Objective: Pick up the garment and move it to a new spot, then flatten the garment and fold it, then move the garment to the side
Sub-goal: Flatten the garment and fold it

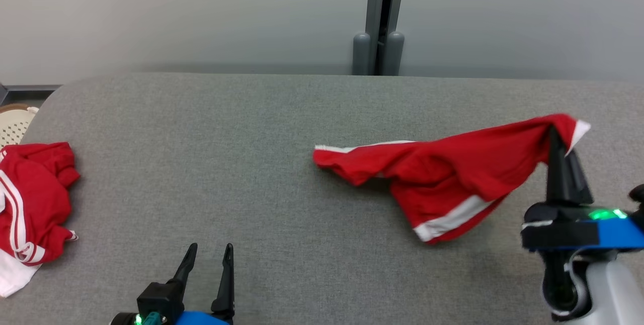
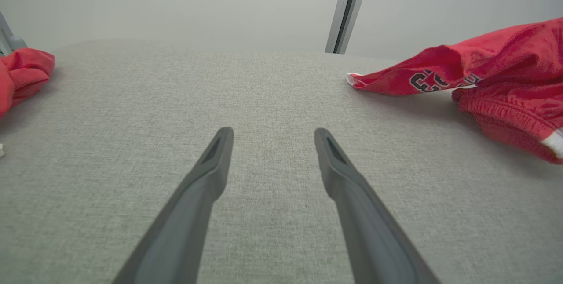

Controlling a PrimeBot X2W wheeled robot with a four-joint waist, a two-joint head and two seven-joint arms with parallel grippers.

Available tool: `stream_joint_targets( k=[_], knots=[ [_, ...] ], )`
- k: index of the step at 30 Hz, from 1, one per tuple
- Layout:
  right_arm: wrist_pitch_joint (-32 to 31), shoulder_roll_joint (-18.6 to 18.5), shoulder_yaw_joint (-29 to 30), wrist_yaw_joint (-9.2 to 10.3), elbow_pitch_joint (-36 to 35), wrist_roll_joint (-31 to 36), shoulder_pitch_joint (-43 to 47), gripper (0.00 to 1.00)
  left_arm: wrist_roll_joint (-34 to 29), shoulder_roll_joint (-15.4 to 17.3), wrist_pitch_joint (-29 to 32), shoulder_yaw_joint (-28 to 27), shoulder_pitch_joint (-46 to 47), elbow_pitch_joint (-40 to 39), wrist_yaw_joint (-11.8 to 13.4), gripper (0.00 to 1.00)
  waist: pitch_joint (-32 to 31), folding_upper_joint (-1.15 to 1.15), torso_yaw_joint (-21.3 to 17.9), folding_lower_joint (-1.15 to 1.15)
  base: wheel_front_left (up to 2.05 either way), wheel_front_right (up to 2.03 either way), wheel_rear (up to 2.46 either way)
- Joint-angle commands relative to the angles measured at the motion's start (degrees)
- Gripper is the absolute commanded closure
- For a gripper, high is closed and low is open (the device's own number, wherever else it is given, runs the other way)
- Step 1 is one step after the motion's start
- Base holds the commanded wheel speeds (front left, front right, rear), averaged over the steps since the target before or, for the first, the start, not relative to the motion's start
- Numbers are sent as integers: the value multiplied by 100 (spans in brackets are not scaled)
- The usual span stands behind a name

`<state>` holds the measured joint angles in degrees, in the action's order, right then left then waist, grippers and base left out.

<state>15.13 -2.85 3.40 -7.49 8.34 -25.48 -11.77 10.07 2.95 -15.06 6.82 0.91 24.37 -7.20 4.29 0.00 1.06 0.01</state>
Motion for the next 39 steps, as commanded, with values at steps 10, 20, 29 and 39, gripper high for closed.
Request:
stream_joint_targets(
  k=[10,20,29,39],
  knots=[
    [2,-121,570,0,-444,-179,-1131,100,84,-5,-16,124,-95,115,-35,0,-178,0,-22,-1,0,0,0],
    [2,-5,-198,-1,-133,-466,-794,100,40,-7,-17,243,-13,183,-29,0,-20,0,429,-1,0,0,0],
    [1,-25,-2849,-1,332,-1051,-91,0,-61,-9,-17,221,74,285,-32,0,86,0,709,-1,0,0,0],
    [2,-14,-2923,0,488,-292,-66,0,-99,-6,-17,-161,138,168,-30,0,-12,0,325,-1,0,0,0]
  ],
)
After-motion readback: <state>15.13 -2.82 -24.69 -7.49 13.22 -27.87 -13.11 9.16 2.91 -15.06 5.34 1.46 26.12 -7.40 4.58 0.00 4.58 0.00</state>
